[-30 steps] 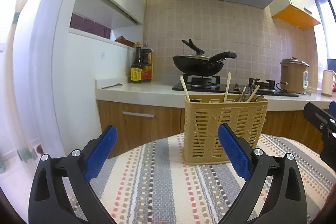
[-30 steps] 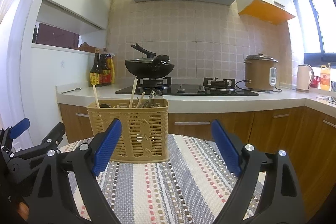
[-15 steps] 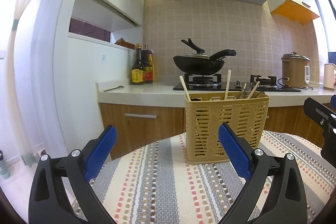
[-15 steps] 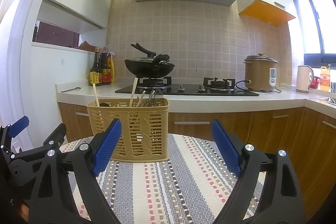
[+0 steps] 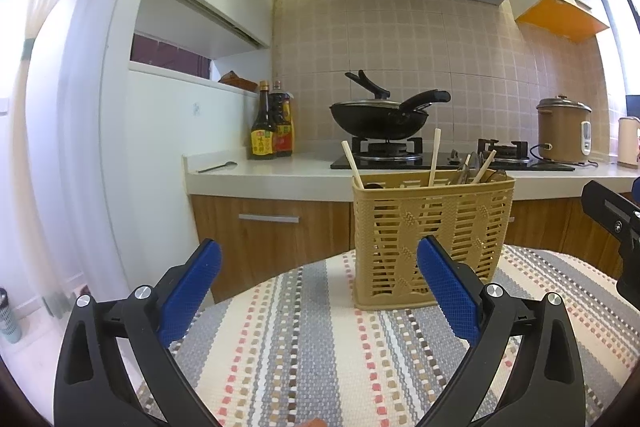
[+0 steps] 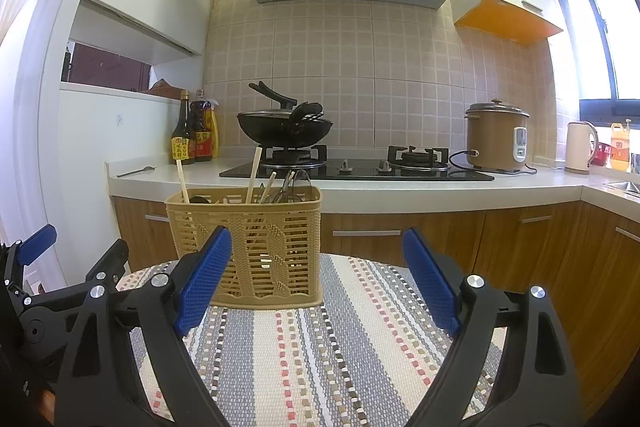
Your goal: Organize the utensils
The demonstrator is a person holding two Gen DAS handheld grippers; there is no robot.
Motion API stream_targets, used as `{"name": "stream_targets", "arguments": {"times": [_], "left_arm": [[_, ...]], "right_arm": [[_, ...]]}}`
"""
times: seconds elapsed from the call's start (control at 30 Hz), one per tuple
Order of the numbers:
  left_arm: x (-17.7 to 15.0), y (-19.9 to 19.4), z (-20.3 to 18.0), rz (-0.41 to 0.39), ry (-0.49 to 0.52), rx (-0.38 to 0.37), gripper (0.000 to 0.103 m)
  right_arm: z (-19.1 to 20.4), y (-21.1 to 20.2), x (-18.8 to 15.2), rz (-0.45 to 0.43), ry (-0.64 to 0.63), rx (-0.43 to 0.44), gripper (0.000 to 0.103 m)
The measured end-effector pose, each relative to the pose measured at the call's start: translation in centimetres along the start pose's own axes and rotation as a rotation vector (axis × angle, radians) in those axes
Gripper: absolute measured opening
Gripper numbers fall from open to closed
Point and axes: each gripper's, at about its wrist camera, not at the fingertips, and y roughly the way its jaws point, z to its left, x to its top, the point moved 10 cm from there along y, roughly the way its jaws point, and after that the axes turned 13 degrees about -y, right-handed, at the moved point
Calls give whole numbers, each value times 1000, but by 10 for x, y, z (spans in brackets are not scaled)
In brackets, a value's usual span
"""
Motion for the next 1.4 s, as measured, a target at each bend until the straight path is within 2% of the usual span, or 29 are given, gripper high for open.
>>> {"name": "stream_targets", "arguments": {"times": [0.8,1.4], "left_arm": [[0,1,2,1,4,7,95],[0,3,6,10,-12,9,95]], "right_arm": [[5,2,-3,16,-7,18,86],[6,3,-3,27,10,16,92]]}}
